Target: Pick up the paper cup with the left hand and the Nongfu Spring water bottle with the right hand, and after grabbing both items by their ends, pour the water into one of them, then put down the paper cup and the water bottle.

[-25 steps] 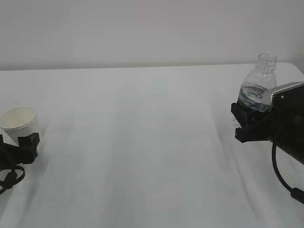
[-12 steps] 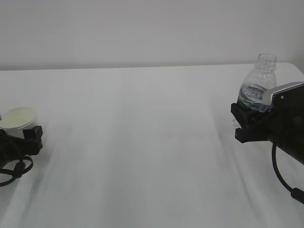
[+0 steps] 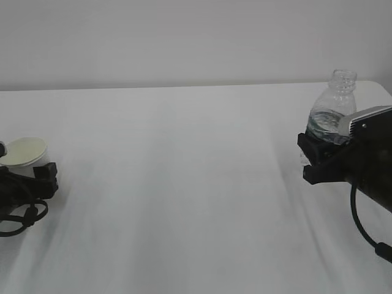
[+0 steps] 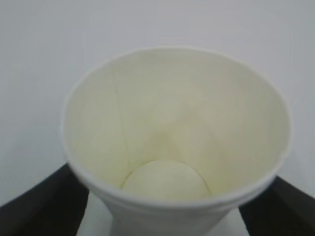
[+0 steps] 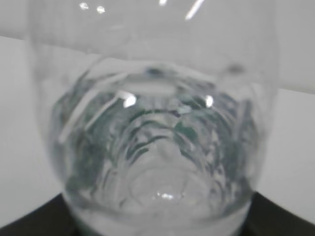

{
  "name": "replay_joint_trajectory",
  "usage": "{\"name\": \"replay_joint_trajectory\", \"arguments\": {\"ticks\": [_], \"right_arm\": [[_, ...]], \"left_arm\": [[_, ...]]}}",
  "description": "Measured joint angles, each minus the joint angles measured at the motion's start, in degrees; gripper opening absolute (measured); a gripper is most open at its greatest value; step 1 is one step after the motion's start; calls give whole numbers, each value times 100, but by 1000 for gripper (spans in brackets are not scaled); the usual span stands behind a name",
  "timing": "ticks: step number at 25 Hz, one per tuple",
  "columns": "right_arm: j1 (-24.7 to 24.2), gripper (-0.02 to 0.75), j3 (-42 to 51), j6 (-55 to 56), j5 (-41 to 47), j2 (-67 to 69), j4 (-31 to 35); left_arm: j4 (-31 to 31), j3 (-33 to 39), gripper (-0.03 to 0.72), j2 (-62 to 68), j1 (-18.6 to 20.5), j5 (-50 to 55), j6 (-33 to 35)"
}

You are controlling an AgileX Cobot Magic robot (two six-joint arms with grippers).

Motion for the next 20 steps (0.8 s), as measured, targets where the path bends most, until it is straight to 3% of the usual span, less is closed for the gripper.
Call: {"name": "replay_joint_trajectory", "arguments": {"ticks": [15, 20], "right_arm": [[0, 393, 0, 0, 0, 0, 0], [0, 393, 0, 0, 0, 0, 0]], "left_arm": [[-149, -208, 681, 141, 0, 0, 0], [-149, -208, 622, 141, 0, 0, 0]]}}
